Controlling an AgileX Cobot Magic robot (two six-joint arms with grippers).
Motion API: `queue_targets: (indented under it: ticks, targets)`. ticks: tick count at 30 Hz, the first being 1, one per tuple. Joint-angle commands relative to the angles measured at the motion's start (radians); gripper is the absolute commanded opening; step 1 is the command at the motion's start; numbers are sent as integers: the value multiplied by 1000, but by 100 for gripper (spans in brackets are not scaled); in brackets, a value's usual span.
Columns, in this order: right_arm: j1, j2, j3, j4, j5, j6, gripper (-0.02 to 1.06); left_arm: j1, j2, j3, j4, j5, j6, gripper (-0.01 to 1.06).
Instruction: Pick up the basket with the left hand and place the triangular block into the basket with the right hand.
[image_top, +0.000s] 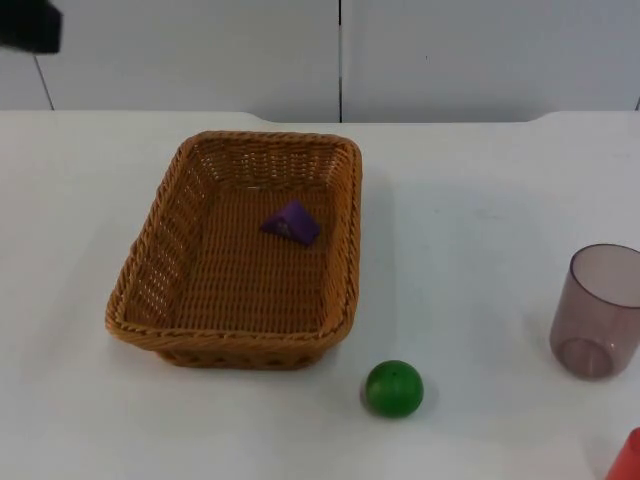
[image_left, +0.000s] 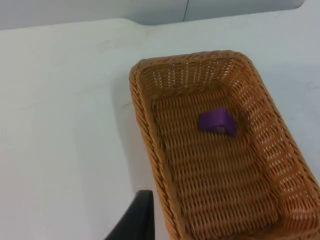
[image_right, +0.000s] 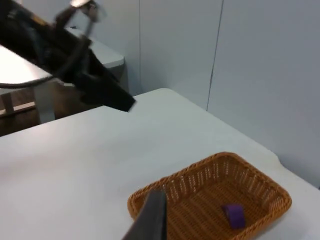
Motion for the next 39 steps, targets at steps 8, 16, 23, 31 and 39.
queue_targets:
  ticks: [8,16,23,31,39]
  targets:
    - [1,-225,199,-11,34,40,83,1,-513,194,7,23,14,105]
    - [1,-406,293,-11,194,96,83,1,-872,230,216,170,-239,105]
    - [1,-510,293,-18,343,108,83,1,-991,230,422,315,-428,105]
    - [1,-609,309,-21,392,136,83,1,-991,221,468,417,-452,105]
    - [1,-650,275,-35,501,138,83,1,-991,228,597,533,-476,105]
